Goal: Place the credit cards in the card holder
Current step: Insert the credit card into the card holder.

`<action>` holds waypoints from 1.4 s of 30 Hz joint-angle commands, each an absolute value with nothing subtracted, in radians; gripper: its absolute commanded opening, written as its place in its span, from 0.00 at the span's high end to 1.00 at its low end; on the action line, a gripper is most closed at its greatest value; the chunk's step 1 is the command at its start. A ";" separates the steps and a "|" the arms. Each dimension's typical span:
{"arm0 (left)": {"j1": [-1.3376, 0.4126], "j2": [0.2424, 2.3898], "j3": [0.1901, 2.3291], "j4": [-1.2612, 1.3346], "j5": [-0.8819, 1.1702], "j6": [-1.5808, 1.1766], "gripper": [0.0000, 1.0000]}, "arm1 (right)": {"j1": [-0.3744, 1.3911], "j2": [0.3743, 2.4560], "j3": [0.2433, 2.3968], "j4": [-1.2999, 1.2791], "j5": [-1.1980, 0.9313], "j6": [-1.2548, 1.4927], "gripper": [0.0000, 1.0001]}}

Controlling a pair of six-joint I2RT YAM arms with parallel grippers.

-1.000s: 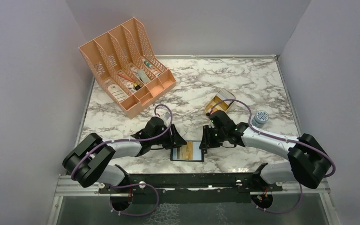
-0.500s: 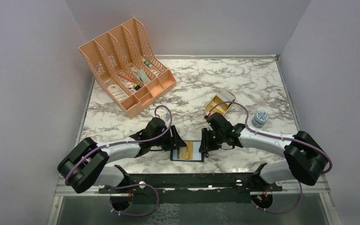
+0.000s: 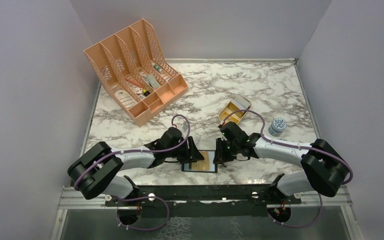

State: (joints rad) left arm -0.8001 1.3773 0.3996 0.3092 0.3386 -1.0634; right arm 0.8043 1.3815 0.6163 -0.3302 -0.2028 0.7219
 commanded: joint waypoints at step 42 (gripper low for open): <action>-0.822 1.330 0.560 0.024 0.182 -0.971 0.43 | 0.817 1.267 0.647 -0.402 -0.126 0.756 0.75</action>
